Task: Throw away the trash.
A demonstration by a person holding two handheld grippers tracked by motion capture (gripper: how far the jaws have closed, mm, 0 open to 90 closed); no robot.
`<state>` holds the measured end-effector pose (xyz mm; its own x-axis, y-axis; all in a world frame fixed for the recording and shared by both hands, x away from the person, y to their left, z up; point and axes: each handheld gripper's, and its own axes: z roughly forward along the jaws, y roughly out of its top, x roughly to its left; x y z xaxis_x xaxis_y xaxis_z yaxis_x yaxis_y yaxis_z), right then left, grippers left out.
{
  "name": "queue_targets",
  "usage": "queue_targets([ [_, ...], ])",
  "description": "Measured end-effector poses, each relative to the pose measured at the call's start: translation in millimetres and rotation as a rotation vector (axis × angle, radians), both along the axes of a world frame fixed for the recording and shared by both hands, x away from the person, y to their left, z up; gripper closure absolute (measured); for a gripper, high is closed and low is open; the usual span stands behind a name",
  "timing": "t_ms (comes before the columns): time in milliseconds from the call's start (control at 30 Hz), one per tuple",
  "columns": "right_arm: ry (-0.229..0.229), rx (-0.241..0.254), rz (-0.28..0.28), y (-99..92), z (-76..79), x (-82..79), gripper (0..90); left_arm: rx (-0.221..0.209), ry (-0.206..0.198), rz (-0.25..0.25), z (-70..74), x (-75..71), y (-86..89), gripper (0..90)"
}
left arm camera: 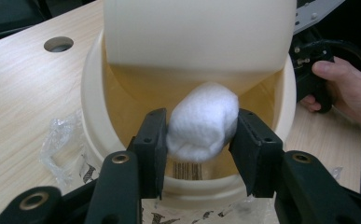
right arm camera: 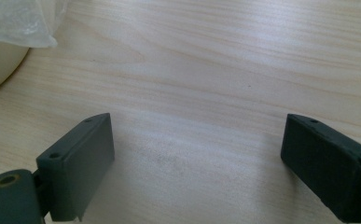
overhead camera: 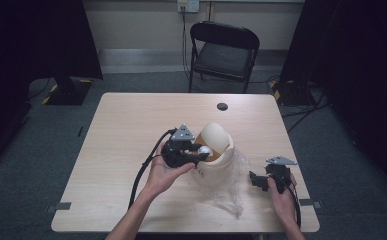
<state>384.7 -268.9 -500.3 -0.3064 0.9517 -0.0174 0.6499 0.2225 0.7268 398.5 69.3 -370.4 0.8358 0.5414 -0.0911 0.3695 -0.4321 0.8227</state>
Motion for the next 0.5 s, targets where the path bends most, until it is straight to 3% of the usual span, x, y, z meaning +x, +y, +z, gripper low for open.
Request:
queue_targets([
  [500,-0.001,0.000,0.001,0.0,0.0,0.0,8.9,0.033,0.009,-0.009,-3.3,6.2,-12.6,57.3],
])
